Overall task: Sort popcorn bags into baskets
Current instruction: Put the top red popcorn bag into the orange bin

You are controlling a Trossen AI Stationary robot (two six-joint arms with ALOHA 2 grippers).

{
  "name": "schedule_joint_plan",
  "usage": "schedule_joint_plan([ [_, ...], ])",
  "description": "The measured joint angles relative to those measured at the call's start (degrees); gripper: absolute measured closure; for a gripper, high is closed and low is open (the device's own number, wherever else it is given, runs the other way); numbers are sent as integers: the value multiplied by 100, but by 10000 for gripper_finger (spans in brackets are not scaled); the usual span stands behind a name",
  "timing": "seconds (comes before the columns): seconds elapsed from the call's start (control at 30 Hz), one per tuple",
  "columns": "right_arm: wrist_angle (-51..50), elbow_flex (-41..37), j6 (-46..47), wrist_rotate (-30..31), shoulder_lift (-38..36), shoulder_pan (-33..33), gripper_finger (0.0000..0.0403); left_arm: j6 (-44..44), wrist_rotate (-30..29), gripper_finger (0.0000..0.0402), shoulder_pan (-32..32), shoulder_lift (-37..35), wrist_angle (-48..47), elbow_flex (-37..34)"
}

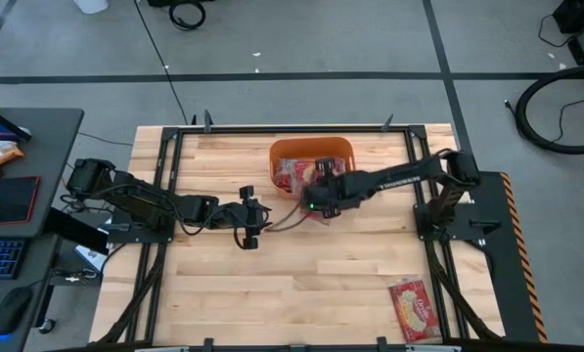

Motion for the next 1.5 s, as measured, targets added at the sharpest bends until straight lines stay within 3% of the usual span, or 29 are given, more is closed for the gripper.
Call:
schedule_joint_plan([
  [0.2, 100, 0, -49, -762, -3, -304, 388, 4, -2, 217, 0, 0, -1, 0],
  [0.37, 48, -2, 22, -563, -93, -253, 379, 4, -2, 217, 0, 0, -1, 0],
  [0.7, 62, 0, 340, -1137, -243, -340, 382, -24, -2, 217, 0, 0, -3, 0],
  [0.8, 192, 0, 630, -1485, -331, -199, 379, -26, -2, 217, 0, 0, -1, 0],
  [1.0, 92, 2, 1269, -1616, -614, 210, 368, -2, -2, 217, 0, 0, -3, 0],
  [1.13, 166, 11, 1941, -2165, -664, 582, 355, -5, -2, 217, 0, 0, 0, 0],
  [1.5, 745, -627, 3104, -2462, -376, 1626, 272, -46, 13, 217, 0, 0, 44, -1],
])
